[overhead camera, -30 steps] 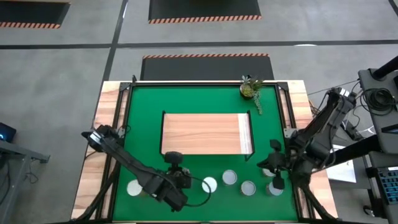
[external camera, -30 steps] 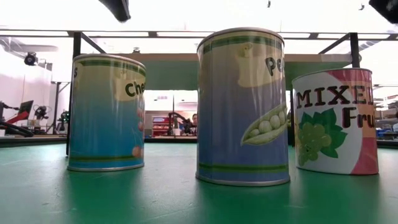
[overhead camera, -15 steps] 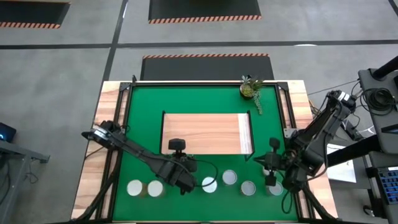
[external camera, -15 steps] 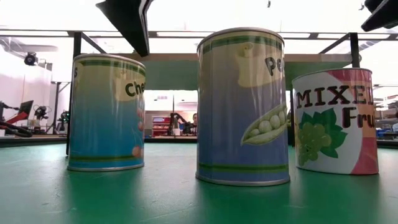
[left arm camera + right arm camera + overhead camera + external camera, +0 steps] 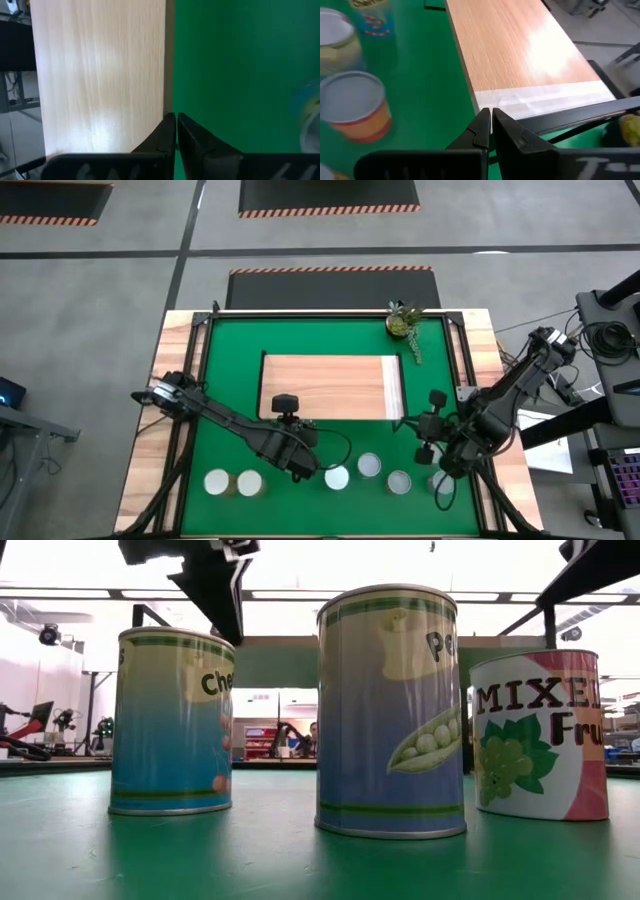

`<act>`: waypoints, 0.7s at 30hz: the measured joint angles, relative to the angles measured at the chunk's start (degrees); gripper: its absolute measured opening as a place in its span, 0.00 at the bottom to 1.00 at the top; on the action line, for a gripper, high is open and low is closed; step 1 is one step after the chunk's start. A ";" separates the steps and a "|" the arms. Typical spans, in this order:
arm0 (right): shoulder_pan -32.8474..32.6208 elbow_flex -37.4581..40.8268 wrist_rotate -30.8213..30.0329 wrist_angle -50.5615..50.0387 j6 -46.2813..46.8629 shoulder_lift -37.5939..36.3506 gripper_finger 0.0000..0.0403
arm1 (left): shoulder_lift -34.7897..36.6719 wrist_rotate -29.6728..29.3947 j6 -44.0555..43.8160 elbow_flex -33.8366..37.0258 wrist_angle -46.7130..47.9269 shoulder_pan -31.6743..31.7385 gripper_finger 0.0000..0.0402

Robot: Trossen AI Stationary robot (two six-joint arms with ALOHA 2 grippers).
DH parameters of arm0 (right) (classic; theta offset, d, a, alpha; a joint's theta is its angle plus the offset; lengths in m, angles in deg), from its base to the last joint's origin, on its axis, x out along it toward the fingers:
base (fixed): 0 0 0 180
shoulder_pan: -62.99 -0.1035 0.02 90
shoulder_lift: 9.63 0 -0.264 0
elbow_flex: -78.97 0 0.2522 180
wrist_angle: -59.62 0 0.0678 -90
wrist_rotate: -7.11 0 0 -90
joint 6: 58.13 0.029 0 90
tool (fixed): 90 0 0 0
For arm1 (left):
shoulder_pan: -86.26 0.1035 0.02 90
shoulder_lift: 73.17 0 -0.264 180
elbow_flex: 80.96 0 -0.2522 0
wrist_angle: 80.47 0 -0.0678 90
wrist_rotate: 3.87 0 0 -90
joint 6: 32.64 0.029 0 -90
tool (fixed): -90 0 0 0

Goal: Pick and place cans onto a shelf
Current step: Adjust the shelf, then put the canned cherries on the shelf

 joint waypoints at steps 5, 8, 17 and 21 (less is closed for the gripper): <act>2.03 0.00 0.00 -1.29 -1.59 0.00 0.02 | 0.00 0.02 0.00 0.92 0.03 0.98 0.00; 2.34 0.00 0.03 -1.44 -1.61 -0.09 0.02 | 0.00 0.05 -0.01 0.80 0.05 0.96 0.00; -2.96 -0.94 0.11 3.23 -4.68 -1.87 0.02 | 0.17 12.35 -6.09 -8.97 -1.06 -2.24 0.00; -5.78 -0.92 -3.63 9.60 -10.50 -1.90 0.02 | 0.22 18.04 -11.41 -13.26 -1.43 -4.07 0.00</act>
